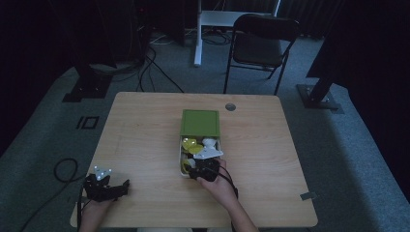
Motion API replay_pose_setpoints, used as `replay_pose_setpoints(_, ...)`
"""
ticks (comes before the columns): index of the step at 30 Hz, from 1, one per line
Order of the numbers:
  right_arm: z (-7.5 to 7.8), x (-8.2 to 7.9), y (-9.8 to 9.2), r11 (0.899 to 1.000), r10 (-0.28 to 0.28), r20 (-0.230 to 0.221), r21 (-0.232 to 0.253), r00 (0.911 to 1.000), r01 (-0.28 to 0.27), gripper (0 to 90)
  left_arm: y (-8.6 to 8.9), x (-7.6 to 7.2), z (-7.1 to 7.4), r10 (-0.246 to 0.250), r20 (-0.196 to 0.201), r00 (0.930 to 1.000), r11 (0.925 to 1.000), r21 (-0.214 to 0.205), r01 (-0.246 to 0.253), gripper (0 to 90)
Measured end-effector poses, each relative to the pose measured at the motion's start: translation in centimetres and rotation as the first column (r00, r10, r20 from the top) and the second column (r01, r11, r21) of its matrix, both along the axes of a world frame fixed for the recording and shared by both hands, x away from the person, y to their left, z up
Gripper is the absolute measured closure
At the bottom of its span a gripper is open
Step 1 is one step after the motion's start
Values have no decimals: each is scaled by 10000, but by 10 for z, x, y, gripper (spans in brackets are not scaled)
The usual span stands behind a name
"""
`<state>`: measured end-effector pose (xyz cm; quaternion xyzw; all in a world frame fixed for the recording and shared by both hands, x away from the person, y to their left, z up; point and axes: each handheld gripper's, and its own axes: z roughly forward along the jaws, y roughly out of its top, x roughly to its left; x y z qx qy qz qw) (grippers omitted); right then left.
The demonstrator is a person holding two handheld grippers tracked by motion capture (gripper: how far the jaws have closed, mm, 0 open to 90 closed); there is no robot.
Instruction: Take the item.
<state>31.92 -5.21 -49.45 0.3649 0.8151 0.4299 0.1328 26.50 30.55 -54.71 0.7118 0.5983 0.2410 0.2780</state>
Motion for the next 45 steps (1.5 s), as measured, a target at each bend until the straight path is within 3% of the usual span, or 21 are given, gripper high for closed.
replay_pose_setpoints(12, 16, -3, -11, 9993, 184, 116, 309, 9998, -187, 564, 0, 0, 0, -5, -7, 10000, 10000, 9, 5, 3)
replay_pose_setpoints(20, 33, -3, -20, 9989, 257, 496, 381, 9984, -276, 565, 0, 0, 0, 37, 28, 10000, 10000, -35, -37, 3)
replay_pose_setpoints(36, 62, 3, -42, 9948, -94, 967, 1021, 9953, -5, 566, 0, 0, 0, 19, 11, 10000, 10000, -19, -19, 3)
replay_pose_setpoints(45, 77, 9, -62, 9905, -650, 1326, 1290, 9890, 478, 566, 0, 0, 0, 21, 13, 10000, 10000, -14, -21, 3)
